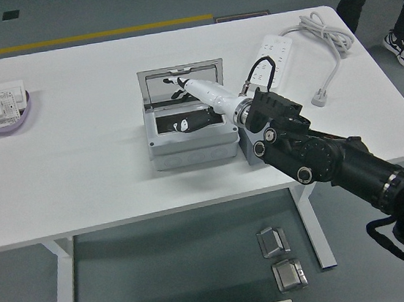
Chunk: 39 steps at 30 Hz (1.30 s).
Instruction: Pick up the cylinder from the cube,place it in the box,flap close box
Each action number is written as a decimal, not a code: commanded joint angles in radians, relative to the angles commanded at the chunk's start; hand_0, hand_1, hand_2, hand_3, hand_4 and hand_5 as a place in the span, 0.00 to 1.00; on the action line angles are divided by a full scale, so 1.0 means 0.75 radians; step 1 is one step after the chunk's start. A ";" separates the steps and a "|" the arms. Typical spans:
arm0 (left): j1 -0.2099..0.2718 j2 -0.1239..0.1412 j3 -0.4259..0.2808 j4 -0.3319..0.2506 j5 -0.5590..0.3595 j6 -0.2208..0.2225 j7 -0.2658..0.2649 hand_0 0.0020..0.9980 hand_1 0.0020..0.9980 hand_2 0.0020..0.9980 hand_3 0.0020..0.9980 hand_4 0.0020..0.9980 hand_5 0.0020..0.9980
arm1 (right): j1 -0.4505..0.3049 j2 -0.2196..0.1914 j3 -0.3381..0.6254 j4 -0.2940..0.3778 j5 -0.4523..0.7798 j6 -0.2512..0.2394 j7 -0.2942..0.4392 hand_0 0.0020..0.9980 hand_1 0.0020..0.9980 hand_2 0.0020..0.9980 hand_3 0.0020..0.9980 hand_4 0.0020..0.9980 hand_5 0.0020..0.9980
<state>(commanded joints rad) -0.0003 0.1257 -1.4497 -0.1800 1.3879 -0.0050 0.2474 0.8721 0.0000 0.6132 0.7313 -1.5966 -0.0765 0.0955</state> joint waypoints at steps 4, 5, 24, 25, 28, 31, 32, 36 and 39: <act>0.011 -0.006 -0.001 0.000 -0.008 0.002 -0.001 0.69 0.68 0.70 0.81 0.78 0.46 | -0.031 -0.036 -0.019 0.115 0.081 0.034 -0.040 0.84 0.77 0.83 0.99 0.89 0.37; 0.013 -0.007 -0.004 0.000 -0.008 0.002 0.000 0.69 0.68 0.70 0.81 0.78 0.46 | -0.036 -0.054 -0.025 0.150 0.101 0.050 -0.054 0.84 0.77 0.83 0.99 0.89 0.37; 0.004 -0.004 -0.001 0.000 -0.011 0.004 0.003 0.69 0.68 0.70 0.81 0.78 0.46 | 0.167 -0.221 0.122 0.154 0.246 0.131 0.025 0.77 0.69 0.73 0.81 0.86 0.39; 0.003 -0.003 0.000 0.000 -0.010 0.004 0.003 0.69 0.68 0.70 0.81 0.78 0.46 | 0.180 -0.213 0.123 0.123 0.253 0.125 0.041 0.77 0.69 0.73 0.81 0.86 0.39; -0.002 0.001 0.008 0.000 -0.011 0.002 0.002 0.69 0.68 0.70 0.81 0.78 0.46 | 0.215 -0.186 0.122 0.023 0.271 0.109 0.082 0.77 0.69 0.73 0.81 0.86 0.39; -0.007 0.004 0.026 0.000 -0.018 0.000 -0.003 0.69 0.68 0.70 0.81 0.78 0.46 | 0.241 -0.153 0.113 -0.079 0.293 0.093 0.114 0.78 0.69 0.72 0.79 0.85 0.39; -0.009 0.004 0.033 0.000 -0.022 0.000 -0.005 0.69 0.68 0.70 0.81 0.78 0.46 | 0.249 -0.141 0.108 -0.117 0.301 0.086 0.125 0.78 0.69 0.72 0.79 0.85 0.39; -0.015 0.006 0.054 0.000 -0.033 -0.002 -0.012 0.69 0.68 0.70 0.81 0.78 0.46 | 0.265 -0.099 0.080 -0.236 0.327 0.064 0.152 0.79 0.69 0.71 0.78 0.85 0.40; -0.018 0.007 0.070 0.000 -0.042 -0.003 -0.018 0.69 0.68 0.70 0.81 0.78 0.46 | 0.267 -0.073 0.048 -0.303 0.345 0.051 0.163 0.79 0.69 0.71 0.78 0.85 0.40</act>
<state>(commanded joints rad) -0.0139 0.1307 -1.3973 -0.1800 1.3567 -0.0075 0.2342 1.0720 -0.0549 0.6491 0.5039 -1.3376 -0.0381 0.2176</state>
